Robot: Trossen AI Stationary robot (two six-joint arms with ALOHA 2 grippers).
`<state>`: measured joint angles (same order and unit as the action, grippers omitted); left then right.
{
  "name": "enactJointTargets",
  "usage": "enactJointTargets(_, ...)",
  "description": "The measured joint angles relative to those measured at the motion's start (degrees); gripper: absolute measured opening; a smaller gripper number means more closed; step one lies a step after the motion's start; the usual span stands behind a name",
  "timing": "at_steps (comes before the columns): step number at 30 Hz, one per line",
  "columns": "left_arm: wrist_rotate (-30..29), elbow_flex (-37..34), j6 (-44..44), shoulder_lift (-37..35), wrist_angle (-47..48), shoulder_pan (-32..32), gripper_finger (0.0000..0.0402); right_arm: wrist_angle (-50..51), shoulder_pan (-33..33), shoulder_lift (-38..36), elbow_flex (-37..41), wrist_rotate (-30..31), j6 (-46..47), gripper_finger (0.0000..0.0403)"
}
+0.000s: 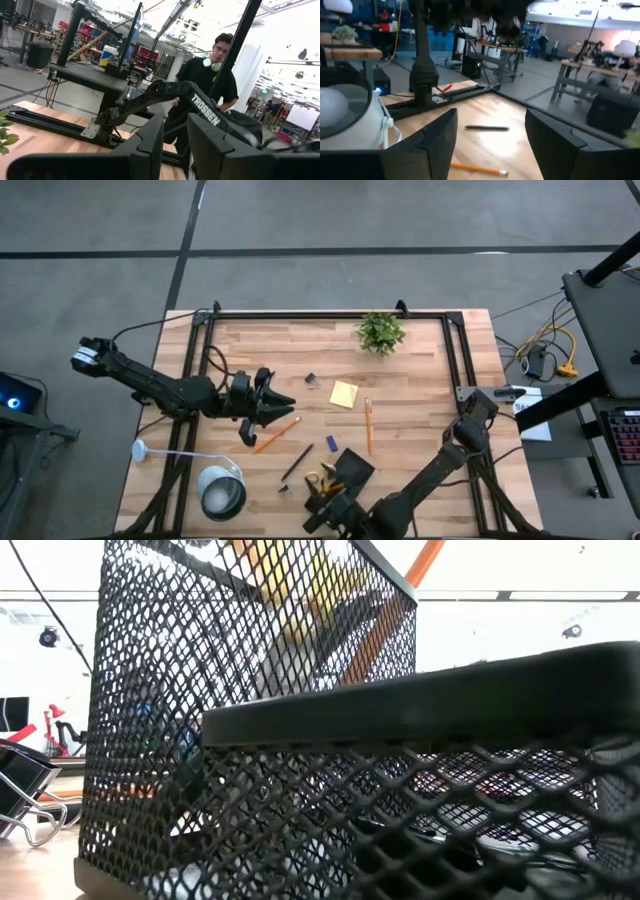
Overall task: Pick and place office supplies into organizer
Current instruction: Put the left pencil into the desk organizer
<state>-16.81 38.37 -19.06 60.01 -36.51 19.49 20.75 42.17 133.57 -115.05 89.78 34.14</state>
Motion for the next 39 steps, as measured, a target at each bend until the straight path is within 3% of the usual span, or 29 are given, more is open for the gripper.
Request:
enactJointTargets(8,0.06,0.02,-0.06,-0.02,-0.25,0.00,0.0073,4.67,-0.90,-3.39,-11.23,0.07,-13.13,0.0230)
enactJointTargets(12,0.19,-0.07,-0.10,-0.02,-0.41,0.02,0.0073,10.84,-2.34,-8.78,-14.50,0.05,-11.66,0.0230)
enactJointTargets(15,0.19,-0.04,-0.10,-0.04,-0.56,0.02,0.0073,20.16,-3.36,-12.16,-15.16,-1.47,-3.44,0.0230)
enactJointTargets(19,0.19,-0.04,-0.10,-0.18,-0.81,0.02,0.0073,39.24,-6.33,-17.07,-15.03,-12.66,19.74,0.0230)
enactJointTargets(22,0.19,-0.07,-0.10,-0.60,-0.58,0.02,0.0073,54.66,-10.49,-19.84,-15.14,-29.14,38.11,0.0228)
enactJointTargets(24,0.19,-0.07,-0.14,-1.07,0.03,0.02,0.0073,61.67,-12.60,-20.07,-14.78,-38.40,45.27,0.0225)
enactJointTargets(27,0.17,-0.15,-0.19,-2.30,1.65,0.01,0.0073,67.21,-14.06,-19.71,-14.33,-45.41,48.60,0.0221)
enactJointTargets(33,0.09,0.22,-7.43,-5.02,17.21,-0.80,0.0073,69.23,-15.30,-20.02,-12.87,-48.82,46.85,0.0225)
enactJointTargets(39,0.64,-0.29,-12.02,-6.58,24.33,-1.30,0.0073,69.27,-19.78,-20.92,-6.12,-61.92,47.79,0.0246)
